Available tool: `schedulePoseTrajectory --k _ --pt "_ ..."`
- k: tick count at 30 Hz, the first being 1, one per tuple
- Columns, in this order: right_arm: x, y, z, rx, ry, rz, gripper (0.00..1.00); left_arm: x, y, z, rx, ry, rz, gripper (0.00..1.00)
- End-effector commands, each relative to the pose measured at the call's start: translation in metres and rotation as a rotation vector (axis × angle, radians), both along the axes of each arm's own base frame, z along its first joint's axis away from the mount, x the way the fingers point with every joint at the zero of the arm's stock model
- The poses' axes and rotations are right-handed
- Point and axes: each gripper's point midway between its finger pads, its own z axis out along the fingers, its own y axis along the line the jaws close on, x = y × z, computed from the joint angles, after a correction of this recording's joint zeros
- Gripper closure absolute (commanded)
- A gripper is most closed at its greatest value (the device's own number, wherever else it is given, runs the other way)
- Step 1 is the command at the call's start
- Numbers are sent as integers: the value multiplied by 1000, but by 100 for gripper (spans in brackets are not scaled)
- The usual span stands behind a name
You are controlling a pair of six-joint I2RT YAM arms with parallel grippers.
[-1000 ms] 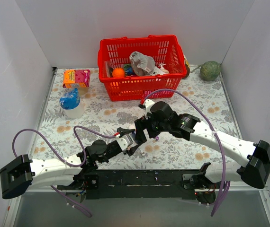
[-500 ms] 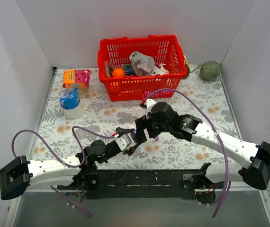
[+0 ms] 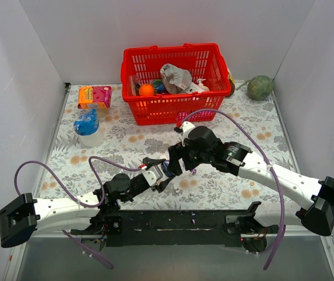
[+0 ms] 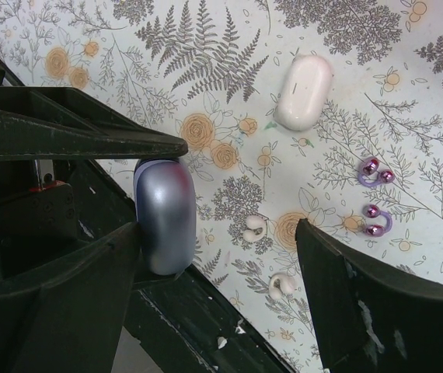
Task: Insert the wireless bluetooth earbuds into the charging case
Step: Open the charging case.
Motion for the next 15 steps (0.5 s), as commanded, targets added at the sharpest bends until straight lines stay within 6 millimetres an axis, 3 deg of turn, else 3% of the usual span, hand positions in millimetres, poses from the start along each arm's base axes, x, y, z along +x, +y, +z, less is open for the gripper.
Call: schedulePoseTrajectory --k 1,15 --pt "22 -12 23 3 -90 -92 14 -5 -1 15 -40 -23 -20 100" --pt "30 -25 24 -11 -98 -144 16 -4 1 13 -37 -16 -9 100"
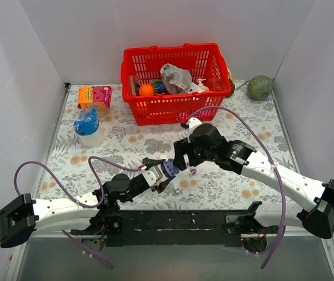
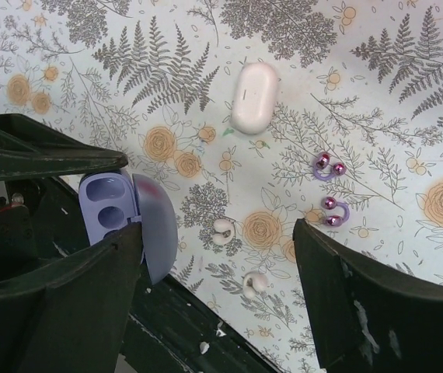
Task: Insert the wireless bluetooth earbuds into the charging case
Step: Open the charging case, then adjust the charging case.
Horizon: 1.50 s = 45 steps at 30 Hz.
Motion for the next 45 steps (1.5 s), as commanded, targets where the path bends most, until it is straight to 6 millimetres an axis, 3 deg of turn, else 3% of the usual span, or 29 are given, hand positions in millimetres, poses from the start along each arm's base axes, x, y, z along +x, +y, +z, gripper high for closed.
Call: schedulePoseTrajectory --k 1,6,9,11,17,30,40,45 --pt "14 -8 24 22 -69 -58 16 -4 0 15 -46 -19 -13 100" --pt "2 10 51 163 -99 42 17 -3 -1 15 -47 -18 -10 100" --pt "-4 19 57 202 -86 97 19 -2 -1 15 -45 -18 -7 100" --pt "-6 22 52 207 -67 104 23 -2 0 16 -50 -19 -2 100" --pt "-8 28 41 227 -15 108 46 -2 -1 19 -61 -19 -6 100" --pt "-7 28 16 158 26 106 53 -2 0 22 -68 -18 -3 100" --pt "-11 30 8 150 55 126 57 -2 -1 23 -71 -20 -3 100" --pt "-12 31 5 146 62 133 64 -1 -1 22 -71 -16 -2 100"
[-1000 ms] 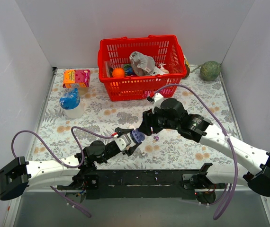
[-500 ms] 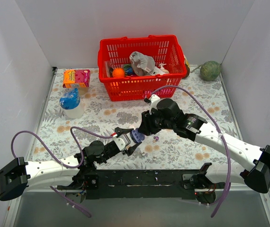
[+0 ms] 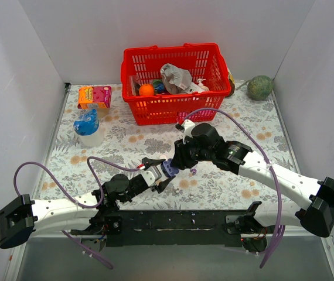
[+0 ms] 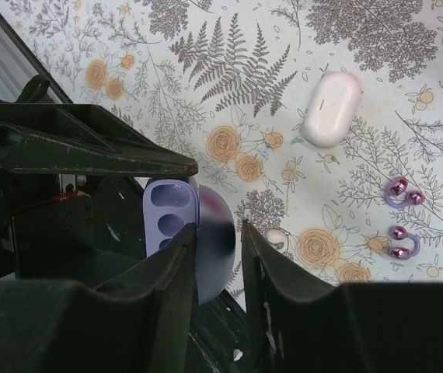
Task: Insert the wireless bluetooth earbuds into the charging case
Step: Adjust the charging case.
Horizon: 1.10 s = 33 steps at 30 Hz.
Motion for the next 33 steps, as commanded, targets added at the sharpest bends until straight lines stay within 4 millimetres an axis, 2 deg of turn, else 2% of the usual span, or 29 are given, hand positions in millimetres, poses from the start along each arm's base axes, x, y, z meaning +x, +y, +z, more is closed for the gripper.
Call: schedulePoseTrajectory --k 1,2,4,5,6,10,11,13,14,15,17,18,20,21,28,29,30,31,32,33 --pt "2 4 1 17 -7 14 67 0 -1 15 -42 -16 2 100" --pt "2 4 0 15 -6 14 74 0 -1 14 -42 -14 0 100" --pt "2 3 0 12 -8 13 81 0 -1 13 -40 -14 0 100" --pt "3 2 1 8 -12 6 91 0 -1 14 -44 -11 1 100" --pt "4 1 1 1 -16 2 97 -1 -1 13 -44 -9 0 100" --pt "11 -6 11 -25 -75 -13 99 -2 -2 9 -43 16 -5 98" --pt "16 -7 19 -26 -103 -27 99 -1 -2 9 -43 25 4 88" --pt "17 -13 25 -39 -133 -31 99 4 0 6 -45 58 39 80" --pt "21 -16 30 -48 -162 -39 99 6 1 5 -43 64 51 66" --pt "21 -16 41 -34 -184 -35 99 7 2 4 -47 78 66 59" --pt "28 -25 47 -72 -234 -56 99 13 7 6 -62 93 114 46" --pt "31 -27 59 -67 -262 -63 99 16 10 7 -72 98 135 35" --pt "33 -33 63 -105 -299 -52 99 22 18 13 -112 122 190 25" --pt "35 -34 73 -100 -322 -53 99 22 20 12 -111 132 198 2" --pt "36 -41 92 -145 -444 9 99 23 30 33 -208 273 260 2" --pt "36 -42 93 -165 -476 13 99 17 26 39 -242 323 228 2" --pt "31 -39 91 -183 -495 31 99 -3 13 51 -231 350 83 2" --pt "31 -41 89 -232 -562 85 99 -13 6 58 -230 365 -14 2" --pt "31 -43 78 -273 -598 107 99 -27 -1 62 -220 384 -121 2" --pt "25 -38 89 -243 -664 123 99 -63 -12 71 -197 423 -358 2"
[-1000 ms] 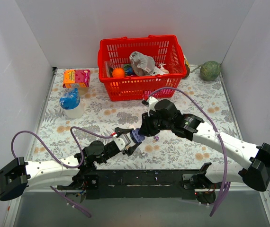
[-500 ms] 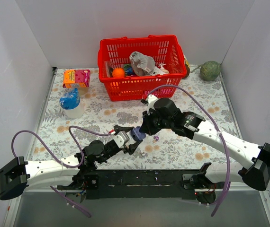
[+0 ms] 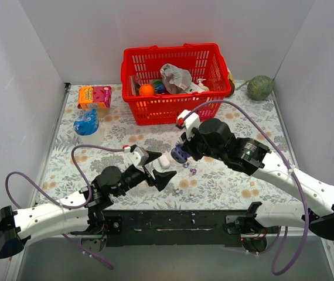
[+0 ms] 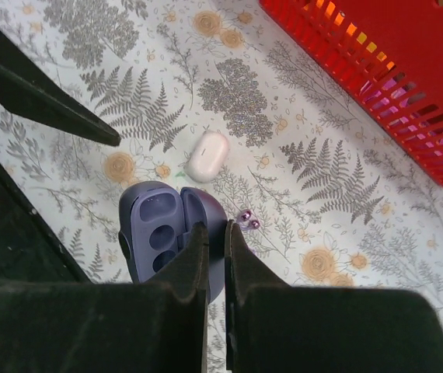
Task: Insert the wireless bluetooth earbuds into the charging case
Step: Adjust the charging case.
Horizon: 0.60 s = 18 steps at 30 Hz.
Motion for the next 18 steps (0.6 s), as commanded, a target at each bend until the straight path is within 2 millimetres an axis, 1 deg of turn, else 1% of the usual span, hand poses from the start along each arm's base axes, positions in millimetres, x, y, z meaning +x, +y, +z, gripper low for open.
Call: schedulePoseTrajectory --k 1,2,3,4,6,7,8,9,10,11,12,13,15,16,18 --pt "-5 -4 17 -104 -267 117 99 -66 -26 31 -84 125 -507 2" --pt "-11 -2 19 -100 -278 149 99 -69 -25 32 -99 146 -554 2" --pt "-17 -2 25 -87 -292 173 99 -73 -25 34 -123 178 -605 2" --pt "-18 -4 28 -92 -293 172 99 -72 -23 25 -104 209 -648 2" --pt "-18 -6 40 -72 -309 163 99 -71 -23 23 -101 226 -677 2" --pt "-19 -7 41 -65 -310 160 99 -70 -24 26 -97 215 -692 2" --pt "-20 -6 44 -54 -316 168 99 -68 -27 20 -81 231 -693 4" --pt "-22 -7 45 -47 -316 170 99 -67 -28 19 -76 231 -695 7" --pt "-22 -6 46 -47 -316 173 99 -65 -30 23 -71 211 -700 8" --pt "-23 -6 41 -62 -303 182 99 -62 -33 20 -61 220 -699 10" --pt "-23 -4 40 -67 -301 188 99 -62 -34 21 -59 210 -703 14" --pt "-25 -3 37 -74 -295 195 99 -59 -35 21 -57 201 -700 16" --pt "-27 1 33 -75 -285 209 99 -55 -38 27 -65 174 -692 19" --pt "-28 2 31 -76 -279 212 99 -53 -39 28 -67 167 -686 23" --pt "-30 7 30 -64 -271 217 99 -48 -40 31 -77 140 -667 25"
